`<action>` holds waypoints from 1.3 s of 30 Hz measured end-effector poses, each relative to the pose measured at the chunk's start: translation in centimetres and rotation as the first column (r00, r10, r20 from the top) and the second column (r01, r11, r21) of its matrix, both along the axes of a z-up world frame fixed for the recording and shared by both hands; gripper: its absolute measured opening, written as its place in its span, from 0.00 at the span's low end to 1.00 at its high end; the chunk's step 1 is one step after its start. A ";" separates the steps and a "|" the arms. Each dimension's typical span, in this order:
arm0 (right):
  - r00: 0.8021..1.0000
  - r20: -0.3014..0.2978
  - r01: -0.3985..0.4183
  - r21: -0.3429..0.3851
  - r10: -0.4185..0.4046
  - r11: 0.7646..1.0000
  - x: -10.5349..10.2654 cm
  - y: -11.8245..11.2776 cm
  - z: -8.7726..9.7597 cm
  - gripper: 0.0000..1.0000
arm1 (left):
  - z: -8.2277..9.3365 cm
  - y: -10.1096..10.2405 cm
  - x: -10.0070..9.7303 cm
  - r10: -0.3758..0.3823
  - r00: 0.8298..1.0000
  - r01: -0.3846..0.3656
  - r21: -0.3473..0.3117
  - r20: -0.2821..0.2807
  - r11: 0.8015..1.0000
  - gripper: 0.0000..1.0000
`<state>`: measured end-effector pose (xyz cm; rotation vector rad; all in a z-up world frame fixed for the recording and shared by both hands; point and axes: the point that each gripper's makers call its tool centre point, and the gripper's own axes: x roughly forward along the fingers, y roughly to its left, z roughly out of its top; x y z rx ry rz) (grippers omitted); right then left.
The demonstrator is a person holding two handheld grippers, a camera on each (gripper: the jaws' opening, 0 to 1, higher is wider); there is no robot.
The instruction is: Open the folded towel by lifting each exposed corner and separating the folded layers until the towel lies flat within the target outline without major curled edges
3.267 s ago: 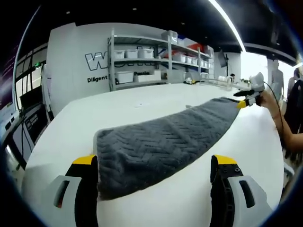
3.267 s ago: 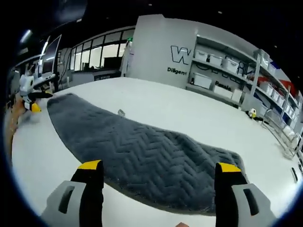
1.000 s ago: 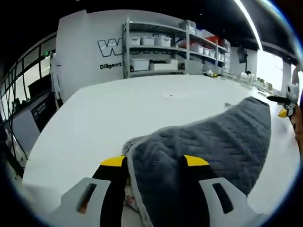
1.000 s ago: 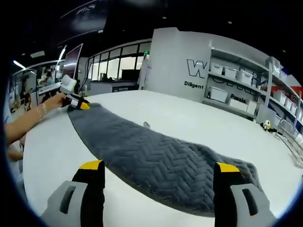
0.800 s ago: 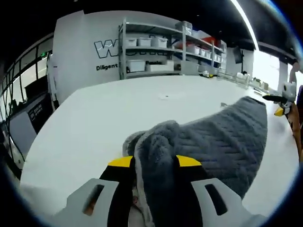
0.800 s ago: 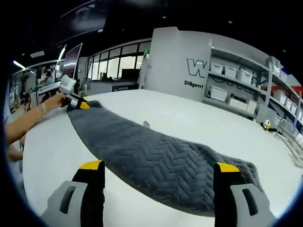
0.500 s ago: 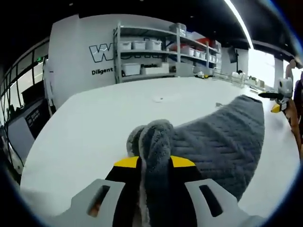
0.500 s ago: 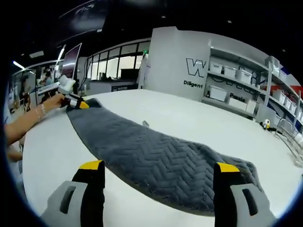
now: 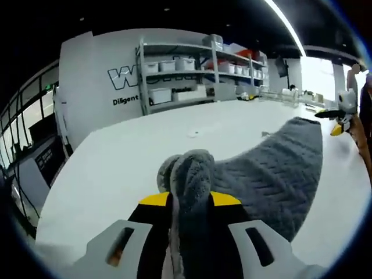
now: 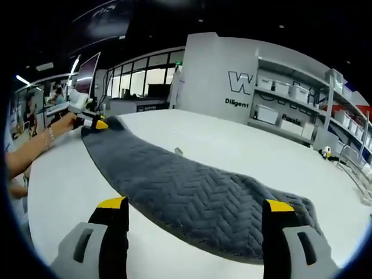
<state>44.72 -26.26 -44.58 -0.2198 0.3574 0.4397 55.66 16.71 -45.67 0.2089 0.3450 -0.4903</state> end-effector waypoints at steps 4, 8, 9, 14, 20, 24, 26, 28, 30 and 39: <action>1.000 -0.008 -0.005 -0.005 0.005 1.000 -0.1 0.1 -0.2 0.97 | 0.0 -0.2 -0.5 -0.003 1.000 0.003 0.013 0.013 1.000 0.25; 1.000 -0.012 -0.006 -0.008 0.006 1.000 0.0 0.0 -0.3 0.97 | 0.2 -0.3 -0.8 -0.012 1.000 0.011 0.011 0.023 1.000 0.25; 1.000 -0.013 -0.006 -0.008 0.006 1.000 0.0 0.0 -0.3 0.97 | 0.3 -0.3 -1.0 -0.015 1.000 0.015 0.011 0.025 1.000 0.25; 1.000 -0.014 -0.010 -0.010 0.010 1.000 0.1 0.0 -0.2 0.97 | 0.5 -0.3 -1.4 -0.012 0.999 0.010 0.037 0.048 0.999 0.26; 1.000 -0.022 -0.013 -0.017 0.013 1.000 0.0 0.0 -0.5 0.96 | 0.4 0.1 -1.1 0.006 0.998 -0.008 0.047 0.056 0.999 0.24; 0.999 -0.028 -0.015 -0.021 0.014 1.000 -0.1 0.0 -0.6 0.96 | 0.3 -0.1 -1.4 -0.008 0.998 0.006 0.037 0.058 0.999 0.18; 0.999 -0.029 -0.015 -0.022 0.014 1.000 -0.2 0.0 -0.7 0.96 | 0.1 -0.1 -1.3 -0.012 0.999 0.011 0.020 0.048 1.000 0.16; 0.999 -0.029 -0.016 -0.021 0.015 1.000 -0.2 0.0 -0.7 0.96 | -0.1 0.2 -1.2 0.001 0.999 -0.002 0.033 0.044 0.999 0.18; 0.999 -0.030 -0.016 -0.019 0.016 1.000 -0.2 0.0 -0.7 0.96 | -0.1 0.7 -0.9 0.022 0.999 -0.024 0.037 0.043 0.999 0.23; 0.999 -0.032 -0.019 -0.021 0.018 1.000 -0.4 0.1 -0.8 0.96 | -1.3 1.8 -0.5 0.058 0.998 -0.058 0.035 0.010 0.998 0.18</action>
